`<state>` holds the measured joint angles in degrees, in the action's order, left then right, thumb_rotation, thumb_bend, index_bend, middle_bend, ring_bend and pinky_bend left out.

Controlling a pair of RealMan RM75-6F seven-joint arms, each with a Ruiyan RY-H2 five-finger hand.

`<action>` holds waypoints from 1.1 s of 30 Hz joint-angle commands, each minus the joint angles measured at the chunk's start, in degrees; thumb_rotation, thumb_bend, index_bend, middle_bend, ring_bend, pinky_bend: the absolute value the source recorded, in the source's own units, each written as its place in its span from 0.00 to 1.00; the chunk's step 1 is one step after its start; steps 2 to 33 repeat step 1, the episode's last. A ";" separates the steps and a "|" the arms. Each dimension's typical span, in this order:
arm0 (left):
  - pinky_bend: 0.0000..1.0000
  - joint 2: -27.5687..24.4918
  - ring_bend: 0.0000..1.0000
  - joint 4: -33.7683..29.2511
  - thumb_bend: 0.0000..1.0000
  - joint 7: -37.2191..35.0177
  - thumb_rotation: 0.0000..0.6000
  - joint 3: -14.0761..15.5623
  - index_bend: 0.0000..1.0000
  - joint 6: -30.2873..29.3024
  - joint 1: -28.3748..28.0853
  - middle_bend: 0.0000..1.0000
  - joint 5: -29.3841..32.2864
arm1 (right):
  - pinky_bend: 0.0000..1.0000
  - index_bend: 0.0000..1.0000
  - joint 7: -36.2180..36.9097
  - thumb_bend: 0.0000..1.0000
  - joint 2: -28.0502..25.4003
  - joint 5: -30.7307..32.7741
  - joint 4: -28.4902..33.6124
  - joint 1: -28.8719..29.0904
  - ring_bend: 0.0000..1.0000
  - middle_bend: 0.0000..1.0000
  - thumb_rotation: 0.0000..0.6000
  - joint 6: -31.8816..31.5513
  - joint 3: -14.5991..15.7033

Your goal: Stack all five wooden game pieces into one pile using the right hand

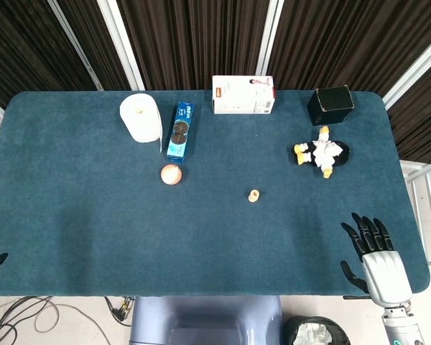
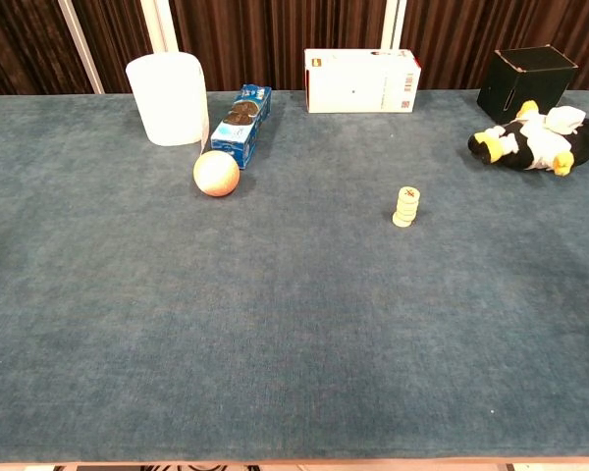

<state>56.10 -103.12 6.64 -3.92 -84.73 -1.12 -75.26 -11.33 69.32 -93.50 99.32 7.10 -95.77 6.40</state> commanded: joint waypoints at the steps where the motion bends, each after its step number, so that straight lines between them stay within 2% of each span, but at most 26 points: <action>1: 0.00 0.20 0.00 0.90 0.11 -0.89 1.00 0.11 0.02 -0.40 -0.10 0.00 -1.37 | 0.00 0.15 0.35 0.41 0.30 -0.67 0.12 -0.26 0.00 0.00 1.00 0.01 -0.60; 33: 0.00 0.20 0.00 0.90 0.11 -0.89 1.00 0.11 0.02 -0.40 -0.10 0.00 -1.37 | 0.00 0.15 0.35 0.41 0.30 -0.67 0.12 -0.26 0.00 0.00 1.00 0.01 -0.60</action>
